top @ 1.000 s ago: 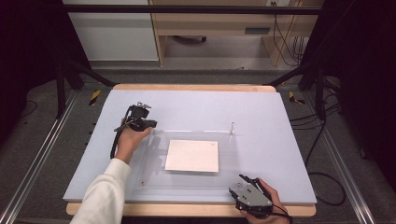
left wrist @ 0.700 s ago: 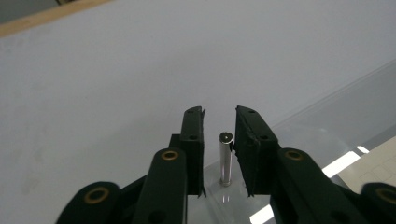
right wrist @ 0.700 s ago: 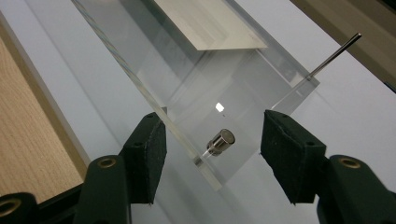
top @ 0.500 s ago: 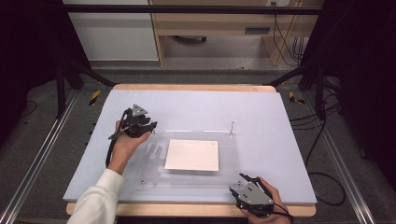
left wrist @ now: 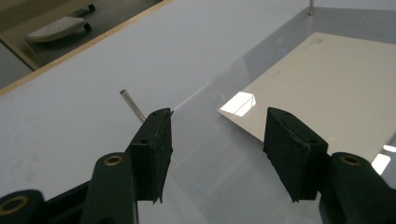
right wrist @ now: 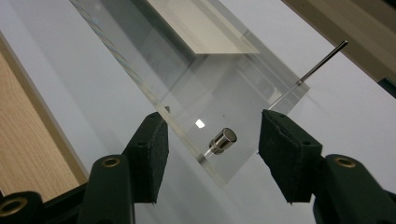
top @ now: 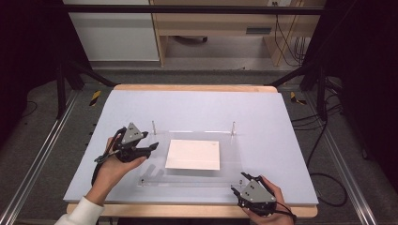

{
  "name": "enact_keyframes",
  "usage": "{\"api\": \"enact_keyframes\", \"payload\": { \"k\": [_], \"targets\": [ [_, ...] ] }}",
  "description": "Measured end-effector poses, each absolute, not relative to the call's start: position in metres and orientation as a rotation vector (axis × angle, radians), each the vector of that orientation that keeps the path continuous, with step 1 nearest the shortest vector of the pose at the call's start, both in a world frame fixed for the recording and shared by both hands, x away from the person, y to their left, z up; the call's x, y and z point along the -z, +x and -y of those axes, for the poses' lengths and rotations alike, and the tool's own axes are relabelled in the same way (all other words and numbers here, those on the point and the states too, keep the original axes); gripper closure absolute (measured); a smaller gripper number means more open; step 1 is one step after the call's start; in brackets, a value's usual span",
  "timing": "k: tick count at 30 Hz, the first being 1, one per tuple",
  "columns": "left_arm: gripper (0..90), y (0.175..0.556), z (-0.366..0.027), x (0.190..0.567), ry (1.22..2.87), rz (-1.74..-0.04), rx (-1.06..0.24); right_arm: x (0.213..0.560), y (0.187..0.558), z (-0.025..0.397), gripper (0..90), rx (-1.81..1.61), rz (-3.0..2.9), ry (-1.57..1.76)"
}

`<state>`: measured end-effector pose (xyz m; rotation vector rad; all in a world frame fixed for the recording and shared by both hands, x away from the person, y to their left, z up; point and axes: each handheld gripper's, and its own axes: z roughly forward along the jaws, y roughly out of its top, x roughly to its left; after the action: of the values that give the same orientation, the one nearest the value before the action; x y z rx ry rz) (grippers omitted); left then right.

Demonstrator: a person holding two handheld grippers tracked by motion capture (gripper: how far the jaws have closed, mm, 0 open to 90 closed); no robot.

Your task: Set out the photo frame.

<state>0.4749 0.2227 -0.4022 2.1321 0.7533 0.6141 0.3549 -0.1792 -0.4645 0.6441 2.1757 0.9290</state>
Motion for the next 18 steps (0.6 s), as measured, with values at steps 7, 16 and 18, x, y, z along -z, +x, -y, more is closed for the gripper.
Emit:
{"api": "enact_keyframes", "payload": {
  "k": [7,16,18],
  "targets": [
    [35.9,0.449,-0.218,0.398,2.137,-0.656,-0.589,0.455,0.357,0.178,46.3,-0.929,-2.187,0.632],
    [35.1,0.430,-0.217,0.397,2.161,-0.582,-0.578,0.449,0.359,0.180,48.0,-0.931,-2.178,0.634],
    [34.4,0.427,-0.217,0.397,2.161,-0.564,-0.560,0.447,0.360,0.180,48.1,-0.934,-2.178,0.636]
  ]
}}
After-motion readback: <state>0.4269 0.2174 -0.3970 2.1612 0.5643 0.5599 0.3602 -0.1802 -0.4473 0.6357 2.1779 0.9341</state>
